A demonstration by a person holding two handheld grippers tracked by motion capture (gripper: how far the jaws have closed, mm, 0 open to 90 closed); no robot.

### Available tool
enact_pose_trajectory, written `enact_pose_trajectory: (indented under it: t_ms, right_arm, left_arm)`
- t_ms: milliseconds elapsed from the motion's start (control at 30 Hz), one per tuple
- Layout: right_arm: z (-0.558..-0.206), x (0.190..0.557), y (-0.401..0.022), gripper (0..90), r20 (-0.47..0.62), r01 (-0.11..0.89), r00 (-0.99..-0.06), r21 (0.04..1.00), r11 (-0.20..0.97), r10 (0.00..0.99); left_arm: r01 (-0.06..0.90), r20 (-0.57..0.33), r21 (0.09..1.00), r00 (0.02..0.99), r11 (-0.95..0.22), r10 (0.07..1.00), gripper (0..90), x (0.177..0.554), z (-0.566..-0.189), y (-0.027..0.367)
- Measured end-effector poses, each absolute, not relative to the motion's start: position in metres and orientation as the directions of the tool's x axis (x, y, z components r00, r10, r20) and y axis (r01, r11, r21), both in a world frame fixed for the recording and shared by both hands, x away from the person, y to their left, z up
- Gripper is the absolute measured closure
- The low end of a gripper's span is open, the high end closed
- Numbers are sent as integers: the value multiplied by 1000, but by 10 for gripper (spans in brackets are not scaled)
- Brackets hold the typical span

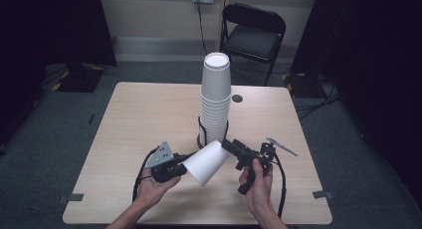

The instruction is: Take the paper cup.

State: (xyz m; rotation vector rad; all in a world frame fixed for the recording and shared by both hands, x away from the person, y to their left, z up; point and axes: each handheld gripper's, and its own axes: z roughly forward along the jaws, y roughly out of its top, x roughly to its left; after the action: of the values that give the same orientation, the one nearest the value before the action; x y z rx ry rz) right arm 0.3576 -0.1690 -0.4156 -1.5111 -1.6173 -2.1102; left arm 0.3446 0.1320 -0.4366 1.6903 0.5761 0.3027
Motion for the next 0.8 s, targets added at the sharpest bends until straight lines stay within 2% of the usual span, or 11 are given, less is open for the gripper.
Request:
enact_pose_trajectory:
  t_ms: [167, 300, 333, 433, 633, 800]
  right_arm:
    - [-411, 355, -175, 133, 642, 534, -560, 763, -364, 524]
    - [-409, 352, -177, 130, 557, 509, -610, 821, -260, 564]
    - [-409, 349, -178, 130, 496, 487, -640, 853, -191, 586]
    - [-410, 347, -177, 131, 455, 474, -656, 869, -141, 603]
    - [-410, 342, -174, 133, 266, 360, -711, 933, 13, 651]
    - [-409, 338, -168, 133, 141, 270, -768, 956, 116, 624]
  left_arm:
    - [216, -113, 968, 831, -130, 545, 860, 346, -433, 142]
    - [236, -118, 960, 828, -150, 548, 860, 348, -430, 145]
    - [236, -116, 959, 829, -155, 547, 860, 348, -430, 146]
    - [245, -115, 955, 827, -169, 551, 860, 348, -429, 147]
    - [259, -119, 948, 827, -186, 549, 859, 349, -429, 147]
    - [283, -134, 939, 825, -196, 548, 860, 350, -429, 149]
